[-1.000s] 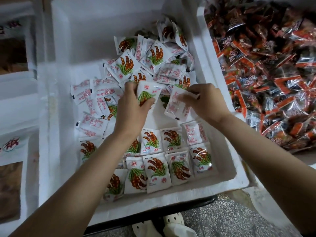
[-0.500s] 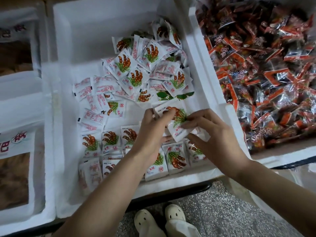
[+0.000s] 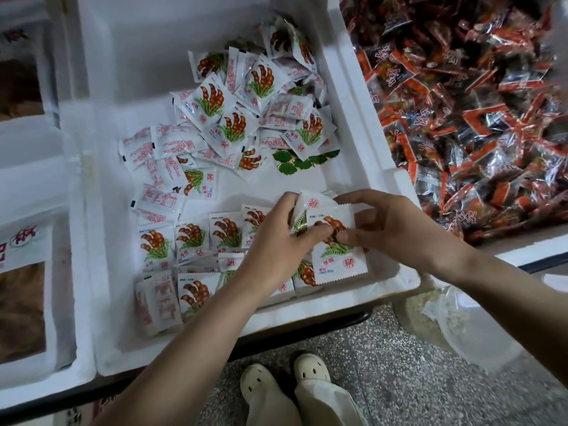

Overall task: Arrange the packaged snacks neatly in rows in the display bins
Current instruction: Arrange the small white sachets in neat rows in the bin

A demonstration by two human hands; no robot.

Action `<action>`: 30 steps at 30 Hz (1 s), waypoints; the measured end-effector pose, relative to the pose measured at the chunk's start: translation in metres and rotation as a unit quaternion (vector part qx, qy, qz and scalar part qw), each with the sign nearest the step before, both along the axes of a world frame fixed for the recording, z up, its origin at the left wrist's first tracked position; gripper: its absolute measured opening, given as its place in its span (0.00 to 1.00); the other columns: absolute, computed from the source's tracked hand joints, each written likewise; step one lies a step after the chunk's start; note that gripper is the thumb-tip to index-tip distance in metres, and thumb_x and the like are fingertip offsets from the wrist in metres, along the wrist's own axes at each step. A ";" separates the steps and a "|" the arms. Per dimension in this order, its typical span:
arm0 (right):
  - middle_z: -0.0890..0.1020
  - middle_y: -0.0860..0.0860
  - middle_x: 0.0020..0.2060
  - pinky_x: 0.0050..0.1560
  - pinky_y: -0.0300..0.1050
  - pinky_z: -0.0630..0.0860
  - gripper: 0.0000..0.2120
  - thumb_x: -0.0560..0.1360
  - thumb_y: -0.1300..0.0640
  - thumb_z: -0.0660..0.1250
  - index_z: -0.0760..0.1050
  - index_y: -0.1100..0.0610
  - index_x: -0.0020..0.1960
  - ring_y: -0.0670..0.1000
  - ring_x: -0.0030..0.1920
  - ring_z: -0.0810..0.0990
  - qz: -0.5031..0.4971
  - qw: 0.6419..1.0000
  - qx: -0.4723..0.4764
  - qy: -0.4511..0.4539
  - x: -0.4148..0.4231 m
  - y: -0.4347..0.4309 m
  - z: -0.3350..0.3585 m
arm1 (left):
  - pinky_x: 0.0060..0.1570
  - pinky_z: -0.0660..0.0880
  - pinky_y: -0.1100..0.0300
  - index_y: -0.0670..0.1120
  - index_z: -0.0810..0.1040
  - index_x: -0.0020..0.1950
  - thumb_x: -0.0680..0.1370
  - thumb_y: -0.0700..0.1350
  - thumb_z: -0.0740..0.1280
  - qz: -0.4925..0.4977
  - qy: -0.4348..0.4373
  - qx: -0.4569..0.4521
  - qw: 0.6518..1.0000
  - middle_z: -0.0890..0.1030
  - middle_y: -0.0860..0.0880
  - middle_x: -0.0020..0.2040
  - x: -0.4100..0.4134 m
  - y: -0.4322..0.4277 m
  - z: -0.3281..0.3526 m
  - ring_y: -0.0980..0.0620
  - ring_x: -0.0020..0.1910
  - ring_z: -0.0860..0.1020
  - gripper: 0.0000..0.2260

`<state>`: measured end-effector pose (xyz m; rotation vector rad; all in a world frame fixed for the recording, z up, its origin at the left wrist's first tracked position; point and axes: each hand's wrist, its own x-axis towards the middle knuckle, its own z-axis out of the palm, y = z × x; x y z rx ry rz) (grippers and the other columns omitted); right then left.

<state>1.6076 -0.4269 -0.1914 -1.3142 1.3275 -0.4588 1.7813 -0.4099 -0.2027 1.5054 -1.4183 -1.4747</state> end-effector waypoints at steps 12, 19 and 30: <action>0.79 0.52 0.49 0.40 0.41 0.78 0.09 0.77 0.62 0.64 0.68 0.57 0.56 0.52 0.42 0.79 0.153 0.912 -0.187 0.332 0.007 0.007 -0.035 | 0.49 0.73 0.57 0.52 0.73 0.59 0.80 0.47 0.61 0.124 -0.050 0.006 0.991 0.80 0.49 0.50 0.035 0.001 -0.003 0.50 0.49 0.77 0.08; 0.64 0.54 0.66 0.62 0.41 0.67 0.31 0.72 0.65 0.67 0.56 0.58 0.71 0.53 0.65 0.66 0.241 0.814 -0.243 0.469 0.011 0.011 -0.050 | 0.49 0.73 0.58 0.55 0.75 0.51 0.79 0.47 0.64 0.120 -0.031 0.028 0.992 0.81 0.45 0.51 0.037 0.003 -0.005 0.48 0.50 0.77 0.03; 0.73 0.48 0.62 0.56 0.42 0.74 0.30 0.72 0.59 0.71 0.63 0.52 0.70 0.45 0.57 0.74 0.132 0.932 -0.303 0.146 0.032 -0.003 -0.017 | 0.47 0.72 0.67 0.58 0.68 0.63 0.73 0.43 0.72 -0.055 -0.094 0.047 0.993 0.76 0.59 0.51 0.040 -0.007 0.000 0.66 0.49 0.73 0.24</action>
